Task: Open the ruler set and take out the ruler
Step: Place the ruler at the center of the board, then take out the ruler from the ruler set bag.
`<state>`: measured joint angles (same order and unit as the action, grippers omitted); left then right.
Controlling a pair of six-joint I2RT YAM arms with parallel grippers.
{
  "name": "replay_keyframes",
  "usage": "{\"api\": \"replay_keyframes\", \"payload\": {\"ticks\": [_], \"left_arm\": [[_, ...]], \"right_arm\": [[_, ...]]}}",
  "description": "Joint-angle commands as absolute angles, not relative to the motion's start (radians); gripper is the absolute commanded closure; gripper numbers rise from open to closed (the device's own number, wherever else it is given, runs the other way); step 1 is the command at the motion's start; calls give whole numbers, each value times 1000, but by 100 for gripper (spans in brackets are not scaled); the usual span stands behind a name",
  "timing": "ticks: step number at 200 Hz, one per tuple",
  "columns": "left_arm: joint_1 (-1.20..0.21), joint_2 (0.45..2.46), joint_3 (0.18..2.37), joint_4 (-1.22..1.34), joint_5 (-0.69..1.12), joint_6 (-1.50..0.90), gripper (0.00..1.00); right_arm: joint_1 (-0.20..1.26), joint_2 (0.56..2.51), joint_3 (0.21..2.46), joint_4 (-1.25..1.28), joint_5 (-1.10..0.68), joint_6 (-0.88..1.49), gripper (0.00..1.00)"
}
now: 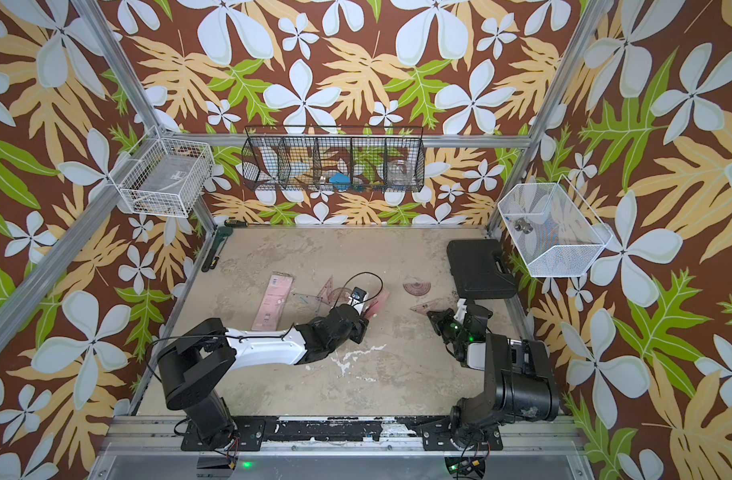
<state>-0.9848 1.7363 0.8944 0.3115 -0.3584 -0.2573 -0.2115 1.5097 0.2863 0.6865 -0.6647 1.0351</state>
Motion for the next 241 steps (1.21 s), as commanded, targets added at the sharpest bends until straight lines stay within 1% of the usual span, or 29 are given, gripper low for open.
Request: {"api": "replay_keyframes", "payload": {"ticks": [1,14,39,51,64,71,79,83,92,99,119,131,141,146,157,188,201,219,241], "left_arm": [[-985,1729,890,326,-363,-257,100],[-985,1728,888,325,-360,-259,100],[-985,1725,885,327,-358,-263,100],[-986,1723,885,327,-359,-260,100],[-986,1723,882,327,-360,-260,100],[-985,1723,881,327,-360,-258,100],[-984,1724,881,326,-357,-257,100],[-986,1724,879,327,-357,-257,100],[-985,1726,876,333,-355,-258,100],[-985,1729,876,334,-353,-259,100],[-986,1736,880,334,-347,-258,100],[-985,1738,884,336,-347,-257,100],[-985,1739,886,335,-345,-257,100],[-985,1739,886,336,-343,-256,100],[-986,1738,885,338,-342,-257,100],[-985,1744,890,338,-336,-255,100],[-985,1747,890,338,-336,-255,100],[-986,1749,888,340,-337,-259,100],[-985,1745,887,341,-346,-259,100]], "right_arm": [[-219,1530,290,654,-675,977,94],[-219,1546,297,662,-688,974,80],[-219,1520,307,630,-679,969,60],[-219,1465,317,563,-653,948,55],[-219,1384,333,471,-618,914,54],[-219,1332,341,431,-604,897,55],[-219,1278,348,416,-616,886,58],[-215,1255,352,421,-632,882,61],[-192,1198,366,424,-668,863,73],[-158,1158,383,402,-674,836,79],[-34,1064,461,210,-568,744,85],[14,1036,460,222,-583,747,89],[53,1030,455,257,-626,758,97],[77,1033,454,282,-646,761,98],[143,1047,467,296,-659,749,100],[331,1130,570,211,-595,654,100],[393,1167,588,230,-525,654,100],[438,1237,613,236,-470,668,100],[445,1324,615,245,-411,682,100]]}}
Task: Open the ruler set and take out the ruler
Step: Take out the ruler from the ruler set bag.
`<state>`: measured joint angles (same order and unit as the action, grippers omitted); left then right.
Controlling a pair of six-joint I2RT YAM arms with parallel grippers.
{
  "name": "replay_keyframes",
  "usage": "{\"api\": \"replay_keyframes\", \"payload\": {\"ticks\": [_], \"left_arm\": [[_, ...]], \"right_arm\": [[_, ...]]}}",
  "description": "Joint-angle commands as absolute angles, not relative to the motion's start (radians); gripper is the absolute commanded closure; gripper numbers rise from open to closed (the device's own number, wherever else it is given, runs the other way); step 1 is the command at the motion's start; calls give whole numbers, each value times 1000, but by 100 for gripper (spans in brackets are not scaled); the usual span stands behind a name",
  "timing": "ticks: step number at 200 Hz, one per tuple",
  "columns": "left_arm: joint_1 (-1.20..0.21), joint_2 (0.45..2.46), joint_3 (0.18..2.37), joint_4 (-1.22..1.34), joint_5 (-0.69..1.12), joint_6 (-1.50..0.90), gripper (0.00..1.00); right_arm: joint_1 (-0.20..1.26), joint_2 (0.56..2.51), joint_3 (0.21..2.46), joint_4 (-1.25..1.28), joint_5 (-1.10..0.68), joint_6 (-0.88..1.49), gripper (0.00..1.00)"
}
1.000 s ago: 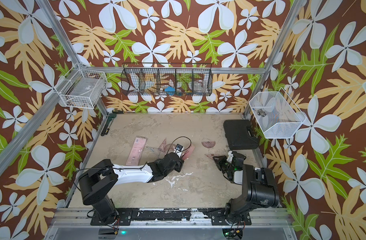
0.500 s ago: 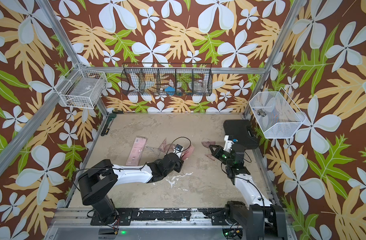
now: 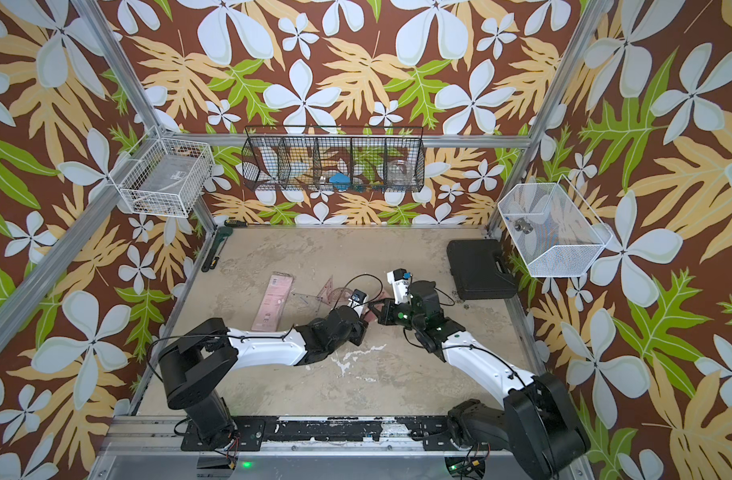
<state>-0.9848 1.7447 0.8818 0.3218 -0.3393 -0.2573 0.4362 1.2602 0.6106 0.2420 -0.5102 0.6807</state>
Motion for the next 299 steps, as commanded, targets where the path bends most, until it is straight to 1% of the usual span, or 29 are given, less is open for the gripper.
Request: {"api": "replay_keyframes", "payload": {"ticks": [1,44,81,90,114,159,178,201,243,274,299], "left_arm": [[-986,1745,886,341,-347,-260,100],[-986,1712,855,366,-369,-258,100],[-985,1683,818,428,-329,-252,100],[-986,1672,801,449,-320,-247,100],[-986,1651,775,480,-300,-235,100],[-985,1650,772,484,-283,-230,100],[-986,1652,775,484,-279,-230,100],[-987,1649,776,484,-274,-230,100],[-988,1647,779,475,-273,-231,100],[-991,1645,784,470,-272,-226,100],[-995,1645,787,471,-267,-220,100]], "right_arm": [[446,1328,615,244,-410,681,100],[444,1385,571,280,-400,675,100],[435,1426,534,369,-435,687,100],[430,1426,525,392,-437,693,100],[408,1421,502,469,-477,714,96],[399,1379,460,568,-518,738,95],[399,1363,452,574,-515,742,94],[397,1361,447,586,-506,750,92],[388,1341,434,598,-461,755,78],[387,1361,454,600,-459,754,78],[387,1389,484,576,-446,754,79]]}}
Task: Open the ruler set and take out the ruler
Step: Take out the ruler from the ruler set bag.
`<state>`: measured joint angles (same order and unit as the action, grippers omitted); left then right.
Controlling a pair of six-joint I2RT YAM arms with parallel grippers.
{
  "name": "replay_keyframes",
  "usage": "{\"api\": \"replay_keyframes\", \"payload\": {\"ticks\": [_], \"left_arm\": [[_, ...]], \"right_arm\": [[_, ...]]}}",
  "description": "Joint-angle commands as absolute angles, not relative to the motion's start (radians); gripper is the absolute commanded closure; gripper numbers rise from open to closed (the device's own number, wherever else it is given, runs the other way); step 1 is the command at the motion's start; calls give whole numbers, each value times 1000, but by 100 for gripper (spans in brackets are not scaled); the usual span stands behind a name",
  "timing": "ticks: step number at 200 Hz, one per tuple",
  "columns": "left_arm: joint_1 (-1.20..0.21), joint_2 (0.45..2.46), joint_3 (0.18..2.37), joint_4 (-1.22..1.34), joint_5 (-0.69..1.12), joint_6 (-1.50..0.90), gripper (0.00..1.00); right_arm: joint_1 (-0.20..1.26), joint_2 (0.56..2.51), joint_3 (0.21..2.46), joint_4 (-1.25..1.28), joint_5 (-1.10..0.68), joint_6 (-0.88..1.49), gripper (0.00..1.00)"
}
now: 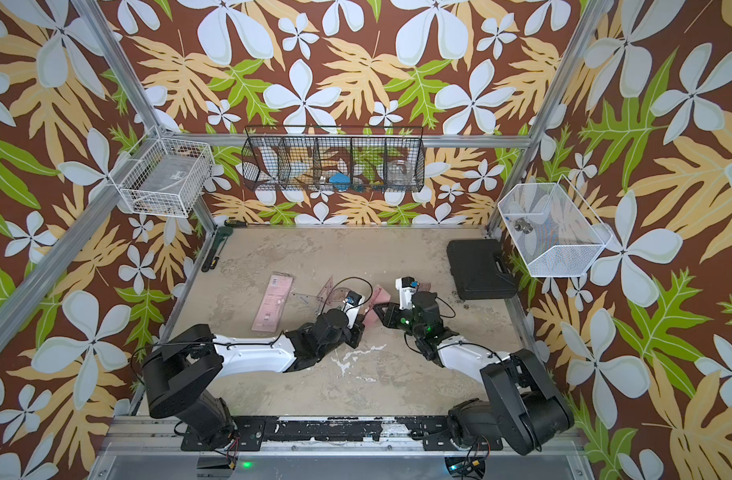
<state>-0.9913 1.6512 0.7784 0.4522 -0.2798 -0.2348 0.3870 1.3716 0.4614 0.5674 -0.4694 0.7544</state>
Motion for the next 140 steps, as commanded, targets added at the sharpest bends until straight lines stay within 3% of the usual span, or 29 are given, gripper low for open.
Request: {"api": "replay_keyframes", "payload": {"ticks": [1,52,98,140], "left_arm": [[-995,1644,786,472,-266,-221,100],[-999,1653,785,471,-256,-212,100],[-1000,1666,790,462,-281,-217,100],[-999,1699,841,374,-363,-253,100]], "right_arm": [[387,1389,486,576,-445,753,79],[388,1418,506,590,-435,756,84],[388,1407,511,559,-408,742,99],[389,1364,498,520,-438,738,100]]}}
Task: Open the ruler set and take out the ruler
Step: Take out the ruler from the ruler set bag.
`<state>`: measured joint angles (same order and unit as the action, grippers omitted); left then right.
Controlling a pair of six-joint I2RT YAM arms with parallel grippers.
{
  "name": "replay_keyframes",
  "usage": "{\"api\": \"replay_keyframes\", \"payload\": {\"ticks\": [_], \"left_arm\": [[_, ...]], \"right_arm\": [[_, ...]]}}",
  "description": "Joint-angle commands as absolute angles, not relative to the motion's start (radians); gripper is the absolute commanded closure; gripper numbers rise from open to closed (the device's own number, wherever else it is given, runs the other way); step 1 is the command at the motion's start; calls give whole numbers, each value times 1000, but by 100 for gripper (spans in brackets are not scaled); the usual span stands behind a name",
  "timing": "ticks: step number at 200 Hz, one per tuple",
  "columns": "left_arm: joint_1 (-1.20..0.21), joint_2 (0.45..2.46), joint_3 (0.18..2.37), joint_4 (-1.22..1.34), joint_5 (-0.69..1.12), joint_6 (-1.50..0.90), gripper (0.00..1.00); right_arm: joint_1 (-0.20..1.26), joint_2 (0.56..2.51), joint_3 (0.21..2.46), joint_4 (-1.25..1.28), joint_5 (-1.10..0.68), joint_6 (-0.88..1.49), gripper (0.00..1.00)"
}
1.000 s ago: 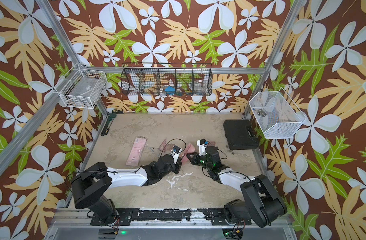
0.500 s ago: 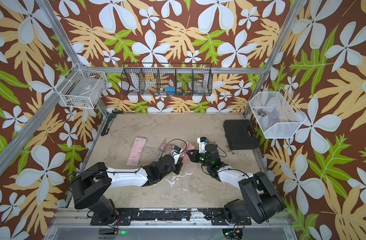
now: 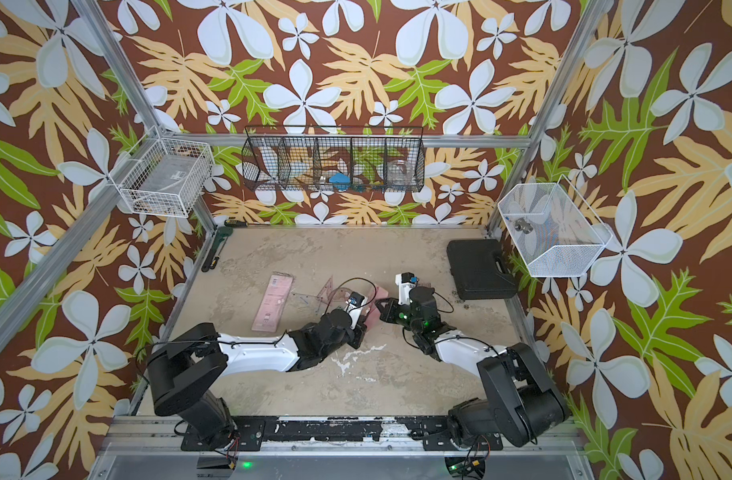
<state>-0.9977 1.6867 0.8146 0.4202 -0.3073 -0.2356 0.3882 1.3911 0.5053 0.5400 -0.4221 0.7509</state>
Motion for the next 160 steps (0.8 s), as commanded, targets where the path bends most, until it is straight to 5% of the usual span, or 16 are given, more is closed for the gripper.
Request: {"api": "replay_keyframes", "payload": {"ticks": [1,110,160], "left_arm": [[-999,1700,843,372,-363,-253,100],[-998,1756,920,296,-406,-252,100],[-999,1760,914,290,-413,-256,100]], "right_arm": [[389,1361,498,518,-438,738,100],[382,1082,450,297,-465,722,100],[272,945,464,260,-489,749,100]]}}
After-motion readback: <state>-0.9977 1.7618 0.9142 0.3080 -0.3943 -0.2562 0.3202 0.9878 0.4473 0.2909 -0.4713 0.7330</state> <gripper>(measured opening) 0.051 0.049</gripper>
